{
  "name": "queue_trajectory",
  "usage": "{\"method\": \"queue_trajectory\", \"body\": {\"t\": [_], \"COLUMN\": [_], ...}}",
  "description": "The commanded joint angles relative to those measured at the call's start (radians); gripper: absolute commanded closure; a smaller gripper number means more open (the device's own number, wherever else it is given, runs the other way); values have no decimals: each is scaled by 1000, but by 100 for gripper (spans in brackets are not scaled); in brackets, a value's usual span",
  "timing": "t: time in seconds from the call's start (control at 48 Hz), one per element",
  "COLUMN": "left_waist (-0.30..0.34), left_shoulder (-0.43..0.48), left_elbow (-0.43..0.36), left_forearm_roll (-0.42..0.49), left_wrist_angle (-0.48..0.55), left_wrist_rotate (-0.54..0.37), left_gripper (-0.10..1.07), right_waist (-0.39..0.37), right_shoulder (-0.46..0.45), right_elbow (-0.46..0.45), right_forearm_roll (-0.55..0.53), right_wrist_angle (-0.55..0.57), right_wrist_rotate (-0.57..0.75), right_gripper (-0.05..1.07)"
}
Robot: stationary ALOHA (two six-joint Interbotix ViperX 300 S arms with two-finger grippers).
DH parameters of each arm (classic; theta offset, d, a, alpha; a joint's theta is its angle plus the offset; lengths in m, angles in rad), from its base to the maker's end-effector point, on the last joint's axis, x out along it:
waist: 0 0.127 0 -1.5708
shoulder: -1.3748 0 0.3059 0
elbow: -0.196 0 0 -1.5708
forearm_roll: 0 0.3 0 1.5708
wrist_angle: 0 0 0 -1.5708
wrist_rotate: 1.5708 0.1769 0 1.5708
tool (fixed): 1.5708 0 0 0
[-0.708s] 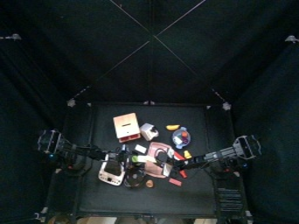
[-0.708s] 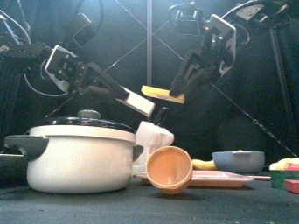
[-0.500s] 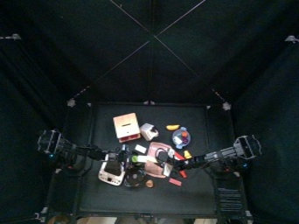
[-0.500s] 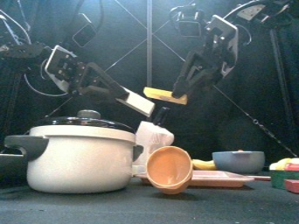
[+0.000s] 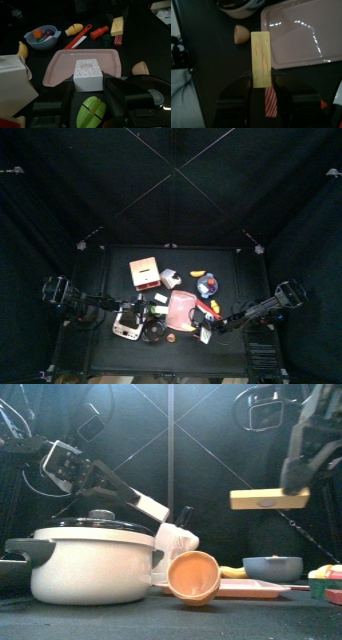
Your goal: Place egg on salmon
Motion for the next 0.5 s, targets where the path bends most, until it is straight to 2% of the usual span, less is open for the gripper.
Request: {"method": "queue_trajectory", "body": {"t": [0.0, 0.229, 0.479], "left_waist": [3, 3, 3], "left_shoulder": [-25, -46, -46], "left_elbow": [-6, 12, 12], "left_forearm_roll": [0, 0, 2], "left_wrist_angle": [-5, -5, -5], "left_wrist_rotate": [-2, -2, -2], "left_gripper": [34, 34, 34], "right_waist": [52, 149, 156], "right_shoulder": [-20, 5, 71], "right_elbow": [5, 20, 18], "right_forearm_roll": [58, 262, 252], "right_wrist_angle": [21, 155, 175], "right_wrist_rotate": [0, -2, -2], "right_gripper": [58, 58, 58]}}
